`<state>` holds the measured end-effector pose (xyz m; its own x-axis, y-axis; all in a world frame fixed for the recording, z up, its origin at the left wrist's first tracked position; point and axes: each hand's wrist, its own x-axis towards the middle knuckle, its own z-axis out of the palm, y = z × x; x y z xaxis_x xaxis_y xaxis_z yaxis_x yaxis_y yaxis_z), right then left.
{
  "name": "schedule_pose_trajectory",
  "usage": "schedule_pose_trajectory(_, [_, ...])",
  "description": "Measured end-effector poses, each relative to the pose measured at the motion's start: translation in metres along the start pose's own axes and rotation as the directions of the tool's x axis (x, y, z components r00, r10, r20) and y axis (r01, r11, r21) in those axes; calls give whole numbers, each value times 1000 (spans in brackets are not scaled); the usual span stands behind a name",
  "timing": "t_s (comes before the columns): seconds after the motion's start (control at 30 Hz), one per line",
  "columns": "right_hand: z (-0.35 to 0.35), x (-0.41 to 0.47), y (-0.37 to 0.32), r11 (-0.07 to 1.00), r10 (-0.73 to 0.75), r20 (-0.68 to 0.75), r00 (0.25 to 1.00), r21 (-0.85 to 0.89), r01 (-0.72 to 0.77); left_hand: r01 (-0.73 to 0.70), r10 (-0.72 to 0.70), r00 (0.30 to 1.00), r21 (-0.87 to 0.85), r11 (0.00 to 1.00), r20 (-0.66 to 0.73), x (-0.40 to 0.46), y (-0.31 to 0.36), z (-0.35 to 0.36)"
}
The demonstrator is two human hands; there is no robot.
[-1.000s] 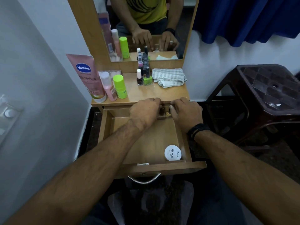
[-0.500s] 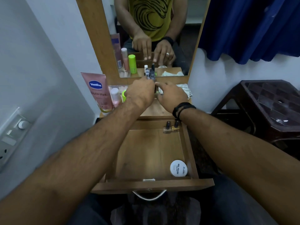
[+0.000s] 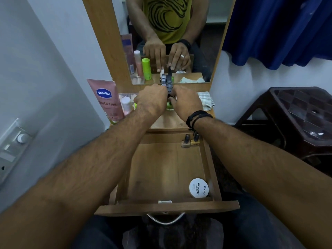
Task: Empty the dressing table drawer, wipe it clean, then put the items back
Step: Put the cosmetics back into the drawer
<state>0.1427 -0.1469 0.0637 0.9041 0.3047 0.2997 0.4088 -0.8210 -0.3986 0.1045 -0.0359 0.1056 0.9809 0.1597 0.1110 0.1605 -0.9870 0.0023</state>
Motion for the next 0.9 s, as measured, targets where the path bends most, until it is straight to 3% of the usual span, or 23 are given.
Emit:
schedule_pose_trajectory(0.43, [-37, -30, -5, 984, -17, -88, 996, 177, 33, -98, 94, 992, -48, 994, -79, -20, -9, -20])
schedule_pose_trajectory(0.67, [-64, -76, 21, 992, 97, 280, 955, 52, -116, -279, 296, 945, -130, 951, 137, -58, 6, -13])
schedule_pose_trajectory(0.9, [-36, -104, 55, 987, 156, 375, 914, -95, -129, -294, 336, 914, -202, 934, 226, -82, 29, 53])
